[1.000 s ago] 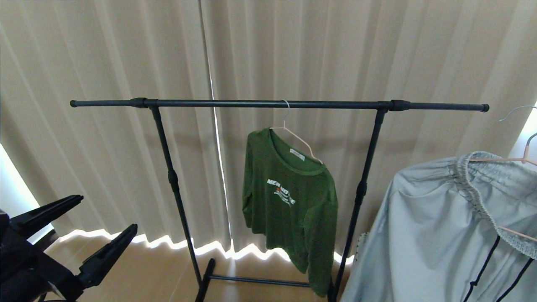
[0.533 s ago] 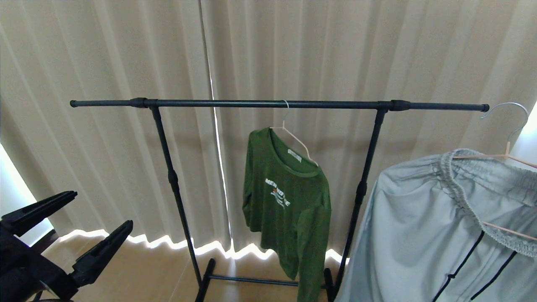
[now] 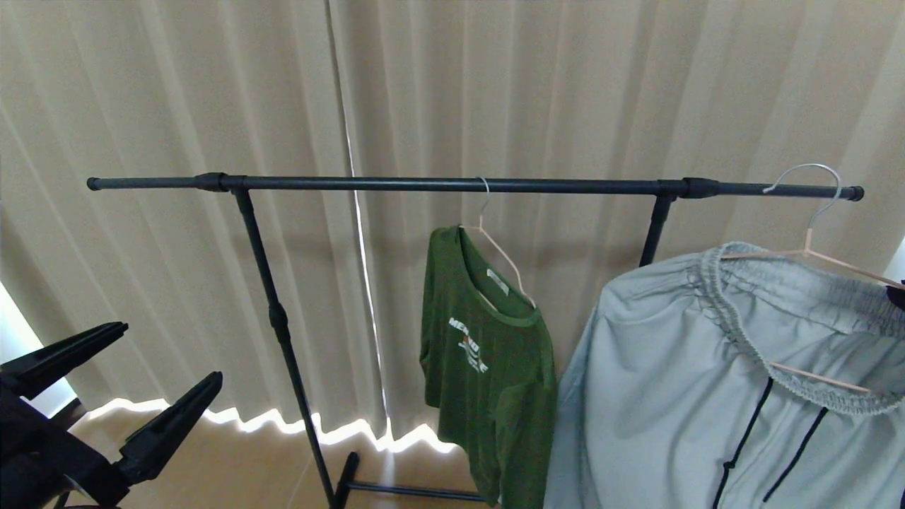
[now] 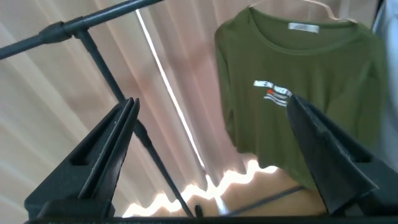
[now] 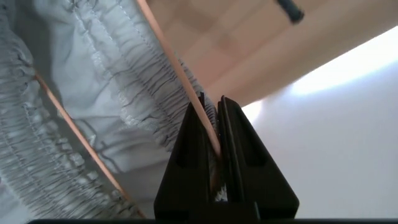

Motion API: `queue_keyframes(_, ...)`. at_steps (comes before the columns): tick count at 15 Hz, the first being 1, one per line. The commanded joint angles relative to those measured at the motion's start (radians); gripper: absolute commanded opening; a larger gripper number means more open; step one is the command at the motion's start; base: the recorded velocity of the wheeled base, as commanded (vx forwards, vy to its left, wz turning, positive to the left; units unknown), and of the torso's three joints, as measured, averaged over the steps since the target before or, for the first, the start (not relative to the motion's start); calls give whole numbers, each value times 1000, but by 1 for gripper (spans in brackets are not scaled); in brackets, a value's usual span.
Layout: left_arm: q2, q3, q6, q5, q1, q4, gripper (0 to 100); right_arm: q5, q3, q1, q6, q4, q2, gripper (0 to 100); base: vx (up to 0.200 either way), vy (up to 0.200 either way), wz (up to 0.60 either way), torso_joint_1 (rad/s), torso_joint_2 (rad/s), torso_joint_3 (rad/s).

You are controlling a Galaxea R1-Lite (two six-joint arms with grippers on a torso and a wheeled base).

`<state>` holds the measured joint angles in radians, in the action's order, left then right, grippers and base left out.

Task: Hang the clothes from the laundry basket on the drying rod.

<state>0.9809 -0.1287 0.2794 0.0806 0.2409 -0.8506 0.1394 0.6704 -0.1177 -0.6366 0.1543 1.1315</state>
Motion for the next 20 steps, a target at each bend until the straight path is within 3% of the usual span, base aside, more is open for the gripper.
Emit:
queue_keyframes(1, -8, -2, 0, 1, 0, -1, 100, 19, 17, 44, 0, -1, 40, 0, 200, 0, 0, 7, -2, 17)
queue_keyframes(8, -34, 1, 1, 1, -2, -1, 100, 160, 107, 256, 69, 1, 183, 0, 200, 0, 0, 4, 2, 3)
queue_keyframes(15, -59, 4, 3, 1, 0, 1, 100, 267, 146, 340, 69, 111, 355, 0, 0, 0, 0, 0, 0, 0)
queue_keyframes(20, -59, 4, 3, 1, 0, 2, 100, 267, 107, 394, 69, 114, 355, 0, 0, 0, 0, 0, 0, 0)
